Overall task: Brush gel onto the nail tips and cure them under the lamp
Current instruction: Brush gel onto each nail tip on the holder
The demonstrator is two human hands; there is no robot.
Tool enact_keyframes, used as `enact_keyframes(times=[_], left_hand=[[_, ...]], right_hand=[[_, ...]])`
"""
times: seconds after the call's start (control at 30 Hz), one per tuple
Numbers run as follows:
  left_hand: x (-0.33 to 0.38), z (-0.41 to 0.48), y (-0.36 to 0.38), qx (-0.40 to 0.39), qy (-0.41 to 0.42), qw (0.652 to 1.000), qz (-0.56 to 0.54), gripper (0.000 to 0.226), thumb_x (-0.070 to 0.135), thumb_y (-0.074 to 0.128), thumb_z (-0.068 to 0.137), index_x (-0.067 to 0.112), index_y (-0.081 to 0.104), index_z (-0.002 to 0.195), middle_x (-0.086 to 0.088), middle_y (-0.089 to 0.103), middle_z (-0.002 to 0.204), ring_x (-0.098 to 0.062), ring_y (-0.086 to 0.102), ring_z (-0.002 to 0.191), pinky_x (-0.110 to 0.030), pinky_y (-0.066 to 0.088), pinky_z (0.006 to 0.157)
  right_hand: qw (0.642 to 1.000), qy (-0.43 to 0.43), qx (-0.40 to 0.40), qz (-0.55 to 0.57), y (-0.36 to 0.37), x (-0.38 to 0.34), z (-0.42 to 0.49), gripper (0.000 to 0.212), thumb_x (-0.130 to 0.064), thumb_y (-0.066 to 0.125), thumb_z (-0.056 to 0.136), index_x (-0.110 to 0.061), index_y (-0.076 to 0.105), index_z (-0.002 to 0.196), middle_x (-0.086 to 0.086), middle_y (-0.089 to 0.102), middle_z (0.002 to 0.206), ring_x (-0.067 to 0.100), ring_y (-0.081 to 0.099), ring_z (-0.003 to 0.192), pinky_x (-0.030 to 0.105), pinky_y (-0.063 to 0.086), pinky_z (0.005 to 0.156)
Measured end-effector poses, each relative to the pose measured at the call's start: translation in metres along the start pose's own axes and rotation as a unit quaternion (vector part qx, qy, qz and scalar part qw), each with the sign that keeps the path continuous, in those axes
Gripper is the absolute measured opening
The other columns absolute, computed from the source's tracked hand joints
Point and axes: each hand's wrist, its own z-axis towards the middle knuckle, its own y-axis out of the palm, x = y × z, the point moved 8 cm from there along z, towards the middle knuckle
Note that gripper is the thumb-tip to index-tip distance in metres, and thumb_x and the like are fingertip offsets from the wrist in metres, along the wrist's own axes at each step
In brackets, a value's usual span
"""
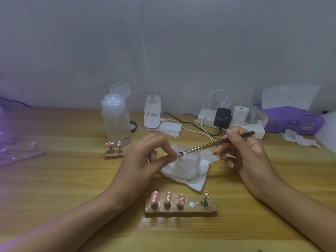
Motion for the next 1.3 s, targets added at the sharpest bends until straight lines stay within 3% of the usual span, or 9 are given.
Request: enact_keyframes(times=[0.13, 0.27, 0.43, 0.63, 0.77, 0.97, 1.07, 1.2, 1.3], left_hand=[[0.0008, -0.0003, 0.0009, -0.001, 0.003, 1.0, -0.002, 0.01, 0.034, 0.07, 0.079, 0.025, 0.067, 0.079, 0.008, 0.064, 0.09, -0.018, 0.044, 0.058, -0.023, 0.045, 0.063], [-0.0013, -0.0001, 0.0018, -0.003, 0.0, 1.0, 0.004, 0.011, 0.019, 0.077, 0.082, 0.024, 0.067, 0.079, 0.008, 0.064, 0.09, -0.018, 0.044, 0.057, -0.02, 0.043, 0.063], [0.0006, 0.0002, 0.0016, -0.005, 0.005, 1.0, 0.001, 0.009, 0.032, 0.071, 0.079, 0.024, 0.067, 0.08, 0.009, 0.064, 0.091, -0.016, 0.046, 0.058, -0.019, 0.044, 0.062], [0.0011, -0.0001, 0.0011, -0.005, 0.008, 1.0, 0.003, 0.009, 0.033, 0.07, 0.079, 0.024, 0.067, 0.08, 0.01, 0.064, 0.091, -0.017, 0.046, 0.058, -0.023, 0.045, 0.061], [-0.0003, 0.0001, 0.0017, -0.006, 0.005, 1.0, 0.006, 0.008, 0.03, 0.072, 0.08, 0.024, 0.067, 0.08, 0.008, 0.064, 0.091, -0.017, 0.045, 0.057, -0.023, 0.045, 0.062], [-0.0002, -0.0004, 0.0034, -0.013, -0.007, 1.0, -0.01, 0.016, 0.038, 0.069, 0.078, 0.022, 0.067, 0.081, 0.007, 0.064, 0.091, -0.013, 0.043, 0.054, -0.029, 0.047, 0.061], [-0.0009, -0.0002, 0.003, -0.015, -0.012, 1.0, -0.009, 0.012, 0.034, 0.071, 0.079, 0.023, 0.067, 0.08, 0.007, 0.065, 0.09, -0.017, 0.046, 0.054, -0.025, 0.045, 0.059], [-0.0037, -0.0003, 0.0031, -0.021, -0.026, 0.999, -0.015, 0.011, 0.018, 0.077, 0.082, 0.021, 0.067, 0.079, 0.006, 0.065, 0.089, -0.011, 0.043, 0.053, -0.021, 0.042, 0.058], [-0.0034, -0.0008, 0.0046, -0.018, -0.031, 0.999, -0.019, 0.01, 0.024, 0.076, 0.082, 0.022, 0.067, 0.078, 0.005, 0.066, 0.089, -0.011, 0.042, 0.052, -0.015, 0.038, 0.057]], right_hand=[[1.0, -0.001, 0.02, 0.015, -0.0038, -0.0006, 0.0007, 0.017, -0.041, 0.061, 0.08, -0.029, 0.063, 0.07, 0.009, 0.07, 0.067, 0.011, 0.059, 0.056, 0.018, 0.039, 0.043], [1.0, -0.002, 0.003, -0.007, 0.0007, -0.0019, -0.0008, 0.019, -0.044, 0.061, 0.082, -0.032, 0.063, 0.067, 0.009, 0.07, 0.069, 0.012, 0.059, 0.058, 0.018, 0.04, 0.044], [1.0, -0.001, 0.021, 0.011, -0.0042, -0.0026, -0.0005, 0.018, -0.044, 0.061, 0.08, -0.033, 0.063, 0.066, 0.008, 0.07, 0.068, 0.011, 0.059, 0.057, 0.018, 0.04, 0.044], [1.0, 0.002, 0.03, 0.002, -0.0064, 0.0005, 0.0004, 0.018, -0.04, 0.06, 0.083, -0.024, 0.059, 0.074, 0.011, 0.07, 0.068, 0.013, 0.057, 0.056, 0.018, 0.039, 0.042], [1.0, -0.01, 0.002, 0.0, -0.0009, -0.0019, -0.0002, 0.019, -0.041, 0.058, 0.086, -0.032, 0.064, 0.07, 0.009, 0.071, 0.07, 0.012, 0.059, 0.057, 0.018, 0.04, 0.044], [1.0, -0.011, 0.026, 0.005, -0.0051, -0.0024, -0.0008, 0.017, -0.04, 0.059, 0.083, -0.029, 0.063, 0.071, 0.009, 0.07, 0.067, 0.011, 0.056, 0.054, 0.017, 0.038, 0.042], [1.0, -0.02, 0.001, -0.017, 0.0, -0.0042, -0.0018, 0.019, -0.04, 0.057, 0.087, -0.03, 0.062, 0.072, 0.01, 0.07, 0.07, 0.012, 0.058, 0.056, 0.018, 0.039, 0.043], [0.999, -0.01, 0.035, 0.005, -0.0064, -0.0029, -0.0008, 0.017, -0.039, 0.059, 0.082, -0.026, 0.061, 0.072, 0.01, 0.07, 0.067, 0.012, 0.056, 0.055, 0.018, 0.038, 0.042], [1.0, -0.017, 0.012, 0.002, -0.0014, -0.0046, -0.0009, 0.019, -0.04, 0.057, 0.085, -0.031, 0.063, 0.069, 0.009, 0.07, 0.068, 0.012, 0.057, 0.056, 0.018, 0.039, 0.043]])
